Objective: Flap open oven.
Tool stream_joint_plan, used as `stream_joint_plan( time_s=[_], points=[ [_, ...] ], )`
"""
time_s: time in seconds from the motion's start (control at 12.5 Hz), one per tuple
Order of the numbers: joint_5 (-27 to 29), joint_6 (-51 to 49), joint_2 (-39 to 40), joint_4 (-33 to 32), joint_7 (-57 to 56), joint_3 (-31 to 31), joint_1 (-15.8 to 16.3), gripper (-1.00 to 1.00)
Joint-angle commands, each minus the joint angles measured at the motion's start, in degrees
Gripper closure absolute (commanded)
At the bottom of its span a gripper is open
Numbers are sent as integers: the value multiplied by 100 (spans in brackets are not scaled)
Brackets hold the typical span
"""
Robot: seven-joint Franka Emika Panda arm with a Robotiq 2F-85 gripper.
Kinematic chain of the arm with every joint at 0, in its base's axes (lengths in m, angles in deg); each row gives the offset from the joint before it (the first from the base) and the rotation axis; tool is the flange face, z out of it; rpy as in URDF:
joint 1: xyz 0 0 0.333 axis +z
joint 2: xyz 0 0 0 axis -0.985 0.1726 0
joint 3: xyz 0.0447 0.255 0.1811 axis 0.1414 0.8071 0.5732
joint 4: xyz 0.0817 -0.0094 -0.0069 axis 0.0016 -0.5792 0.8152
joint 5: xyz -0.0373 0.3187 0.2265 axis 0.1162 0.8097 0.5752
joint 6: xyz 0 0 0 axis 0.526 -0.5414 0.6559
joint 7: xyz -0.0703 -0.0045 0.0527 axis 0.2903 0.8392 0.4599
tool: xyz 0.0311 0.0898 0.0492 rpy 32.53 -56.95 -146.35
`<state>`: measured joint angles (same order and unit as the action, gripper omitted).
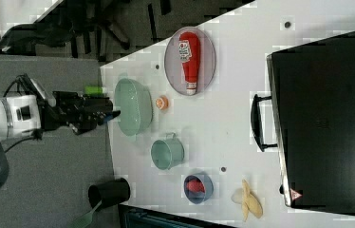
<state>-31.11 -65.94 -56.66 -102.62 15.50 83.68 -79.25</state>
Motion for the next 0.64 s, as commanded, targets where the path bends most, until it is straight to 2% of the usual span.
stream_joint_plan(
  time_s=[0.08, 0.24, 0.48, 0.56, 0.64],
  points=[
    [-114, -610, -1800, -1349, 623, -161, -226, -59],
    [-114, -609, -1800, -1348, 622, -161, -226, -100],
    [-114, -610, -1800, -1348, 622, -161, -226, -100],
    [-114, -611, -1800, -1347, 622, -162, -226, -90],
    [-114, -611, -1800, -1349, 622, -160, -225, -65]
  ],
)
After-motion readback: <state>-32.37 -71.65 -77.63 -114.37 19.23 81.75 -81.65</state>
